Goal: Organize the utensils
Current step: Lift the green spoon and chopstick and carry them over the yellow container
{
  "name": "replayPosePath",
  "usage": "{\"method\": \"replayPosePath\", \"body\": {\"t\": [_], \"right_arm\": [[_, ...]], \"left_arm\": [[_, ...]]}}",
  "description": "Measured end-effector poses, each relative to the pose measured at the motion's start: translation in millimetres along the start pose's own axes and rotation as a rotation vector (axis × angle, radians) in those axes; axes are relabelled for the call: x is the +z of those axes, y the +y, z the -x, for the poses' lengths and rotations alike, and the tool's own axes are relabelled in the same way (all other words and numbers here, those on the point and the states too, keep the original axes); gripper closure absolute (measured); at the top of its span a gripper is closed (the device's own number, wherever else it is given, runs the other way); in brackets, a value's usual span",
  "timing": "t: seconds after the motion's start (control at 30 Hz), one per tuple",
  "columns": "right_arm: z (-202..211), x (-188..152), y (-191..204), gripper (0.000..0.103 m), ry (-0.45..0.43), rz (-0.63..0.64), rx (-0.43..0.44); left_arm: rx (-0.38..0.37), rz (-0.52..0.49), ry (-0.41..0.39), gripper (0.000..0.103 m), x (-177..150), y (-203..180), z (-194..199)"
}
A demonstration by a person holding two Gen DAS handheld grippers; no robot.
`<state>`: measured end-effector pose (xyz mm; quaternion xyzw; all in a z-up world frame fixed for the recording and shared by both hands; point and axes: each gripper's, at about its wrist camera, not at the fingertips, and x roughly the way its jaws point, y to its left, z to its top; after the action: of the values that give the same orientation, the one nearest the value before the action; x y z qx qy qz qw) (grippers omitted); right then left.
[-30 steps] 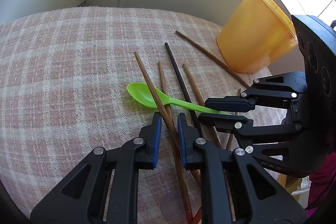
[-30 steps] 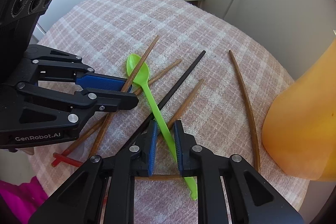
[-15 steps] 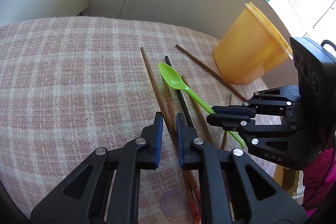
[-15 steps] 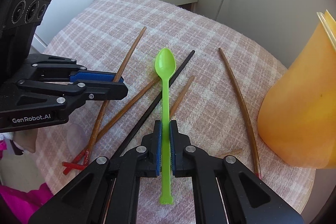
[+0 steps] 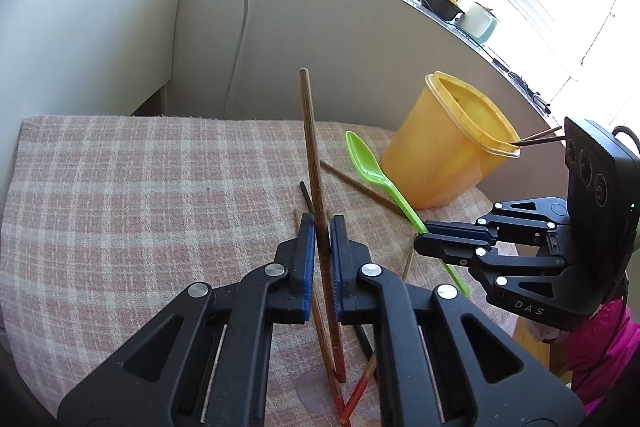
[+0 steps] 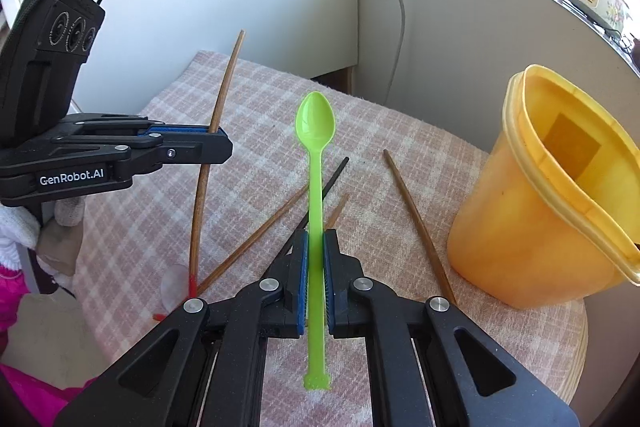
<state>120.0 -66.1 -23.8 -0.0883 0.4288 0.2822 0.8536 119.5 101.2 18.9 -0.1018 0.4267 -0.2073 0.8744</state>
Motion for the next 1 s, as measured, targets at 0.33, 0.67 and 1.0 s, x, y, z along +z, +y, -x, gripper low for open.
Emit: {"method": "replayPosePath", "body": {"t": [0.33,0.67,1.0], "right_arm": [[49.3,-1.5,-12.6,0.097,-0.139,-0.051,-0.016],[91.6,1.9,-31.1,0.097,-0.276,-0.105,-0.043],[141.6,7.2,-59.4,0.097,-0.420,-0.159,-0.094]], "left_arm": [[-0.016,-0.059,-0.074,0.099,16.5,-37.1,20.7],[-0.057,-0.100,-0.123,0.099,37.6,-71.2,24.1],[-0.108,-0.123,-0.198,0.099,67.2,-99.5,35.9]]}}
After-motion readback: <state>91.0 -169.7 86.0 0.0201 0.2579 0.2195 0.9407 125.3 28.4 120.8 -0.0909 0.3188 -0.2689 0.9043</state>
